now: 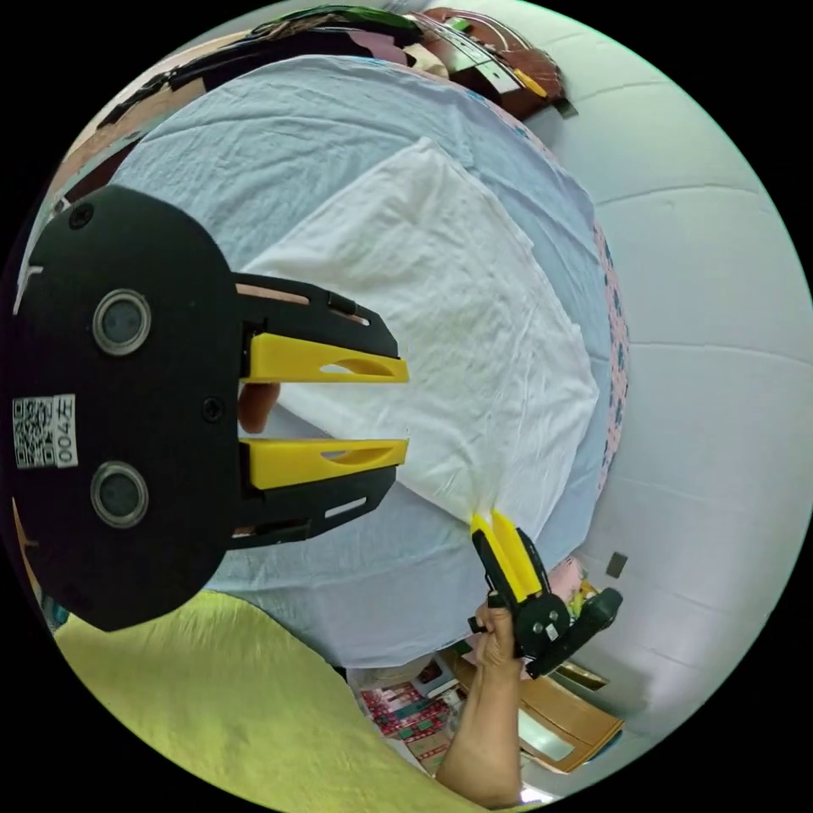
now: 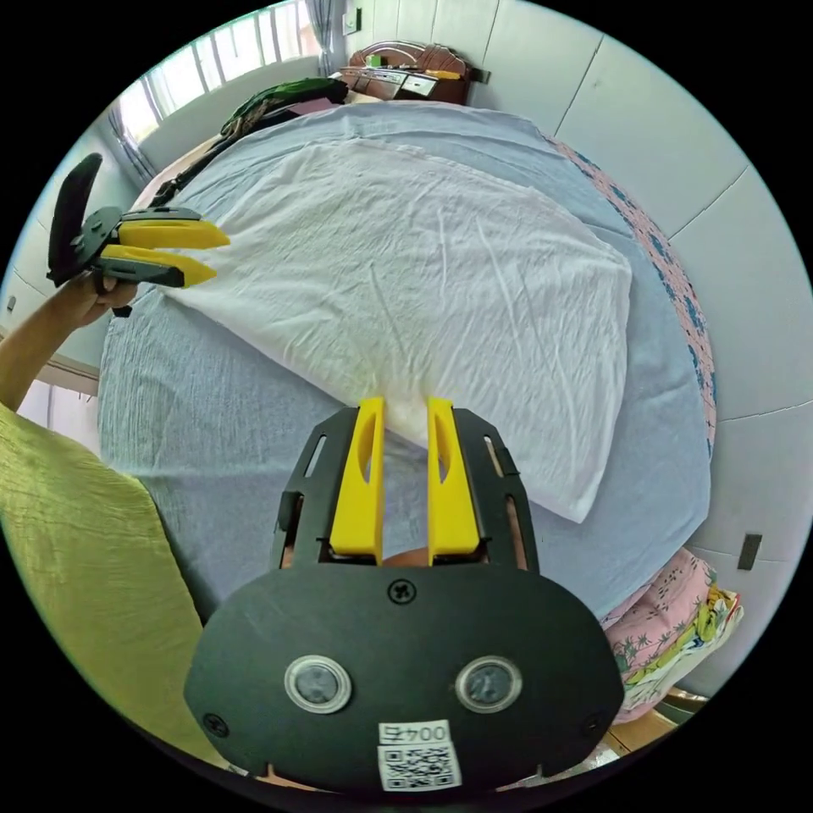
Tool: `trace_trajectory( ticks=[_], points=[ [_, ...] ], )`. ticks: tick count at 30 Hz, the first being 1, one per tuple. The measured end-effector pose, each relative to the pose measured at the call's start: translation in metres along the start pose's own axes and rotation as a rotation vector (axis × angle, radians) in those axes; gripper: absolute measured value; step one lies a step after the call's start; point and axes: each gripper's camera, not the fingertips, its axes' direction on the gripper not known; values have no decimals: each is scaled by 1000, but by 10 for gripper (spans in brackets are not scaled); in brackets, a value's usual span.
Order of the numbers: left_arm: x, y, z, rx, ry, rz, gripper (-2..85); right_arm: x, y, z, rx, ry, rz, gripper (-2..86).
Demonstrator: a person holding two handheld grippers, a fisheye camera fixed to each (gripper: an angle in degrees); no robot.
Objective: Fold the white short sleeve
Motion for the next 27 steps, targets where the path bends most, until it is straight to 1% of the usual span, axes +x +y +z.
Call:
trace_trajectory(
  ticks=[3,5,9,12,14,15,17,18,20,22,25,27],
  points=[
    [20,5,47,-89,-25,27,83,16,8,-1,49,-29,38,85],
    [36,18,64,-7,-77,79,81,31,10,-6,71,-45,50,85],
    [45,18,93,-9,-63,70,83,61,13,-20,64,-74,91,92],
    [46,15,110,-15,-35,11,93,114,39,-53,133,-83,242,97],
    [55,11,112,23,-61,-3,98,178,78,-78,206,-171,439,93],
    [58,9,112,31,-65,-5,98,196,90,-83,224,-206,498,89],
    [78,-2,119,49,-90,6,100,271,141,-85,291,-386,757,71],
    [85,-6,122,53,-97,10,100,288,153,-82,300,-436,822,65],
    [118,-28,140,66,-114,39,101,347,197,-64,370,-679,1043,68],
    [147,-50,162,64,-124,86,101,377,214,-51,389,-811,1117,80],
    [198,-91,210,25,-137,197,105,409,213,-41,301,-877,1096,111],
    [225,-113,241,-2,-139,258,109,424,212,-37,283,-938,1085,111]
  ],
)
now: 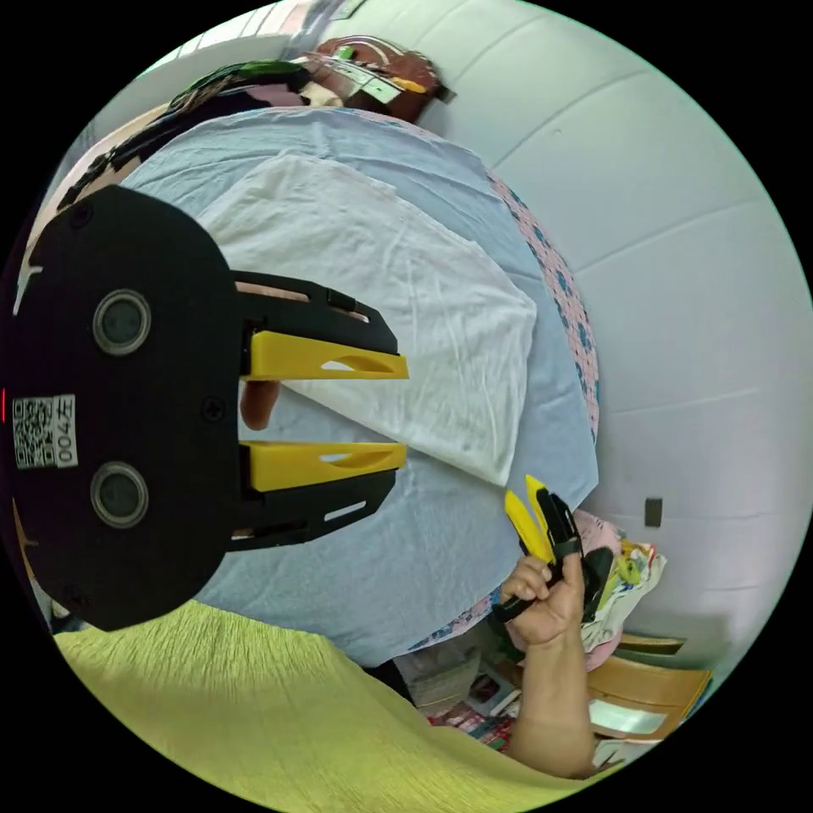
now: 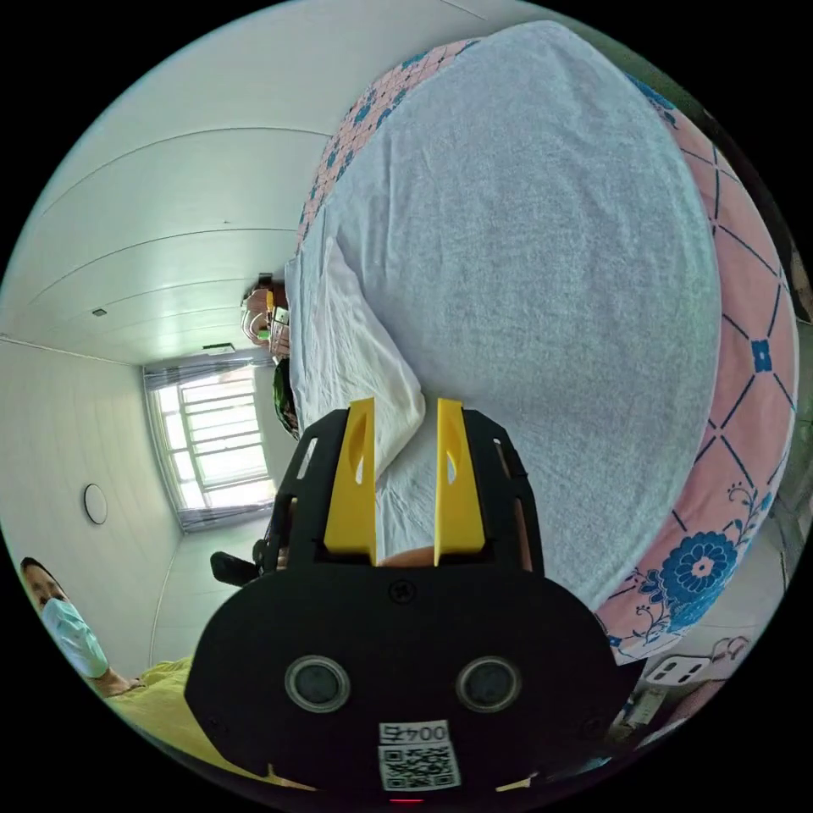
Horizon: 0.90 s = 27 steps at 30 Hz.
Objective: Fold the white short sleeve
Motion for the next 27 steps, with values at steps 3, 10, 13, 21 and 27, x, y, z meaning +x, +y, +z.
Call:
trace_trajectory(
  ticks=[3,10,13,21,27],
  points=[
    [30,-39,48,-35,22,70,114,2,-18,-3,-86,-23,-7,112],
    [60,-86,155,-144,41,136,108,6,-40,-21,-164,-44,-56,90],
    [50,-90,186,-135,79,32,91,-14,-34,-31,-203,62,-322,82],
    [8,-106,263,-157,234,-281,86,-64,26,-2,-297,454,-963,92],
    [-29,-135,317,-168,366,-484,96,-78,56,16,-264,497,-1060,97]
  ],
)
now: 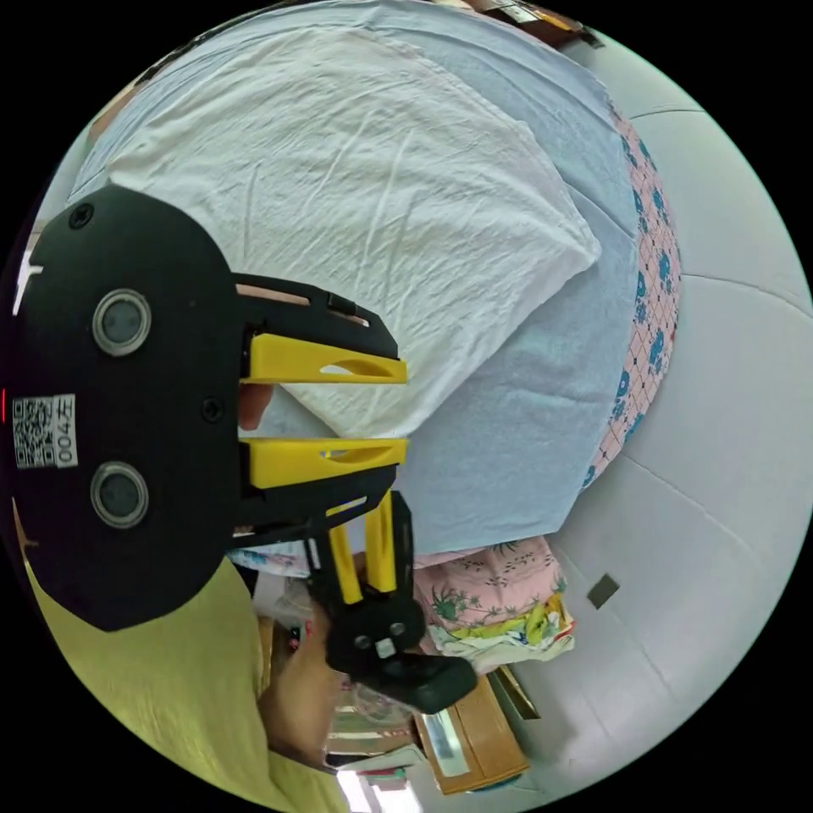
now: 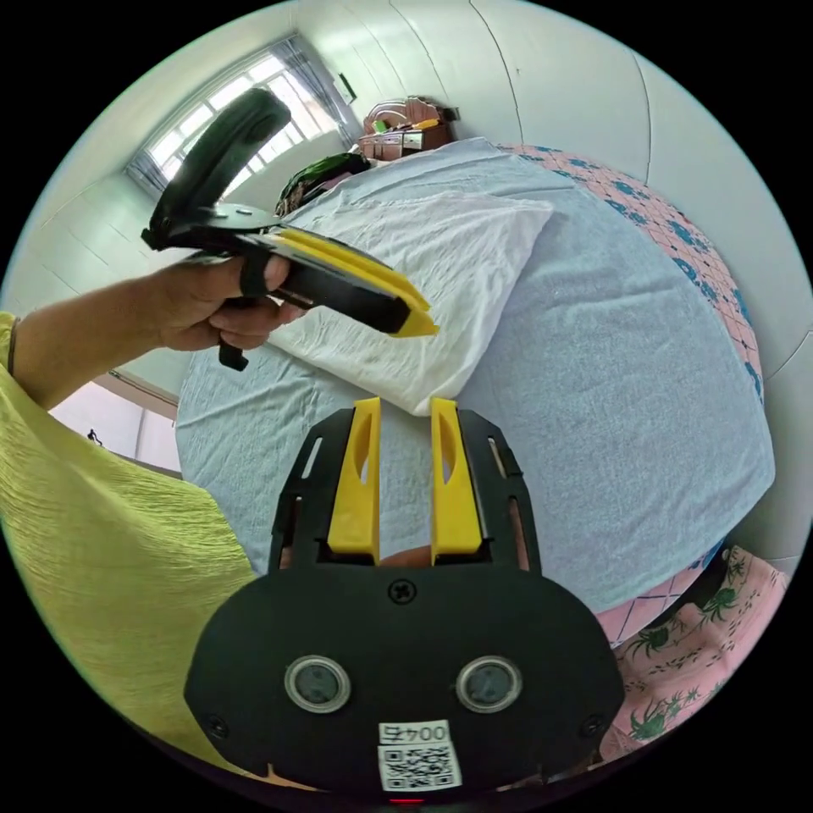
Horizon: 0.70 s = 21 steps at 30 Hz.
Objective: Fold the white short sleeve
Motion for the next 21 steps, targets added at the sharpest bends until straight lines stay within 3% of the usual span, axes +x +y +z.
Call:
trace_trajectory(
  ticks=[9,21],
  points=[
    [-4,-21,82,-146,-180,85,69,-25,-5,19,-7,48,-71,91],
    [-44,-6,118,-97,-107,44,40,23,-33,23,-101,-73,-225,73]
  ],
)
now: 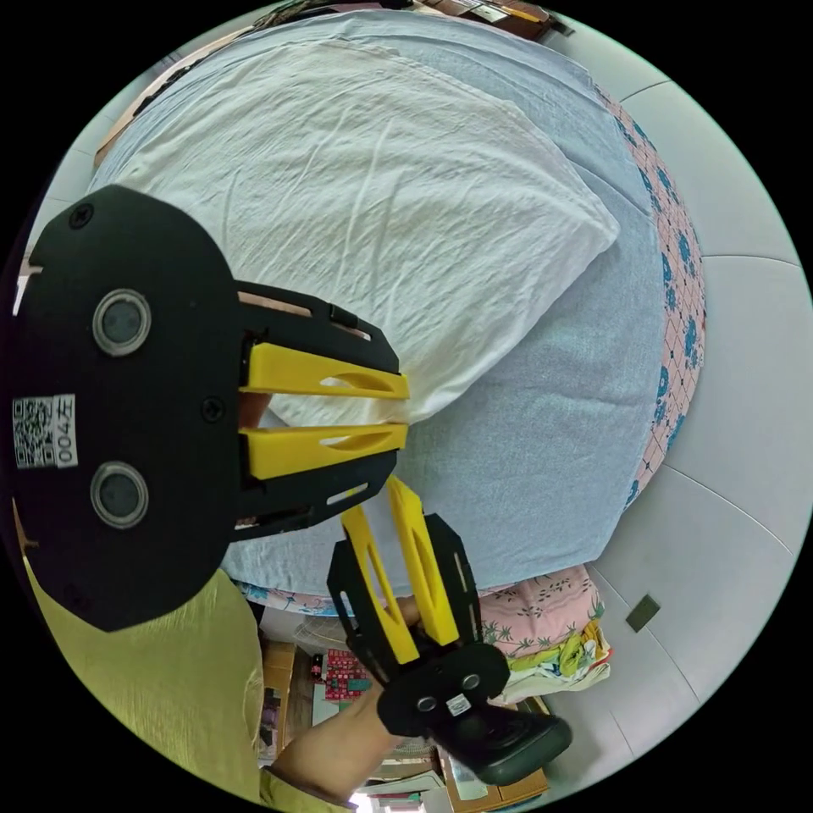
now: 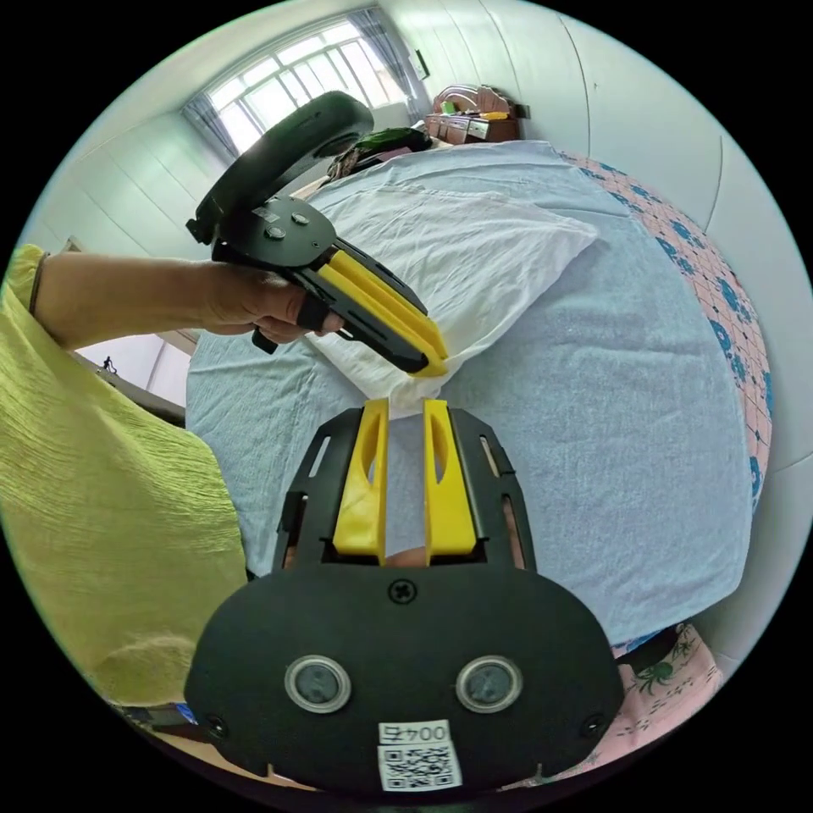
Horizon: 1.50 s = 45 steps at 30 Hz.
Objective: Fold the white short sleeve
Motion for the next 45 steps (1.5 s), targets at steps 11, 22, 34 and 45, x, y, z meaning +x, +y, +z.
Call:
trace_trajectory(
  ticks=[11,22,34,45],
  points=[
    [-17,20,9,34,14,-6,55,13,-34,33,-149,-16,-96,59],
    [-54,104,-16,86,-81,-130,55,24,-48,48,-135,-1,-26,35],
    [-72,152,-9,76,-104,-163,55,37,-62,43,-156,29,-30,-4],
    [-78,169,-25,79,-100,-166,53,52,-55,58,-155,24,48,8]
  ],
)
